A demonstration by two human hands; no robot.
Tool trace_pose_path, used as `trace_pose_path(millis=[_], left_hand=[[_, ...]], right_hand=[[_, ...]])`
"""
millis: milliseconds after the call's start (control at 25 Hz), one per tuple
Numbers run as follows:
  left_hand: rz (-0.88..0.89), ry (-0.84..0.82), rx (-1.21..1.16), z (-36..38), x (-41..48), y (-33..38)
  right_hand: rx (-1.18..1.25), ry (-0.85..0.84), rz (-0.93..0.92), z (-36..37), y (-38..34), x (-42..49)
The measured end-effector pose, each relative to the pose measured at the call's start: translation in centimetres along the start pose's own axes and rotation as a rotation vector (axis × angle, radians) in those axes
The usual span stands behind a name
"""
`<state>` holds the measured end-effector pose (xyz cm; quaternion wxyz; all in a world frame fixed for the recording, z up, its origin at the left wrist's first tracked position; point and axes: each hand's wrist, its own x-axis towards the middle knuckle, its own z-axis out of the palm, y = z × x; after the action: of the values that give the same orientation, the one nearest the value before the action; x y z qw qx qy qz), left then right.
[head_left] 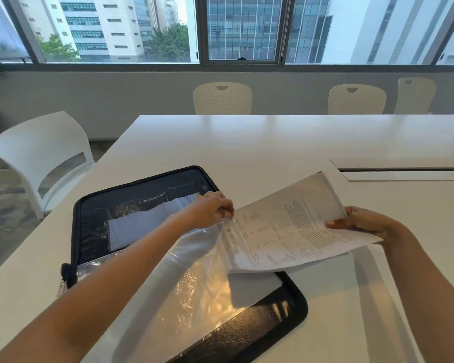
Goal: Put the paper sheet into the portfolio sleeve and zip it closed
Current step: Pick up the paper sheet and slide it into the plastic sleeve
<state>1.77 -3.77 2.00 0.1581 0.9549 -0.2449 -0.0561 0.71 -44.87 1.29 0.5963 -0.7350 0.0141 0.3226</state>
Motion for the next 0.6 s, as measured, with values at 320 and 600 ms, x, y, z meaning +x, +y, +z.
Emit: trace_pose_path(millis=[320, 600], left_hand=[[-0.044, -0.158, 0.152, 4.8, -10.2, 8.8], [-0.117, -0.039, 0.299, 8.0, -11.6, 12.6]], right_hand=[[0.062, 0.046, 0.03, -0.8, 1.8, 1.2], [0.079, 0.036, 0.004, 0.4, 1.6, 0.9]])
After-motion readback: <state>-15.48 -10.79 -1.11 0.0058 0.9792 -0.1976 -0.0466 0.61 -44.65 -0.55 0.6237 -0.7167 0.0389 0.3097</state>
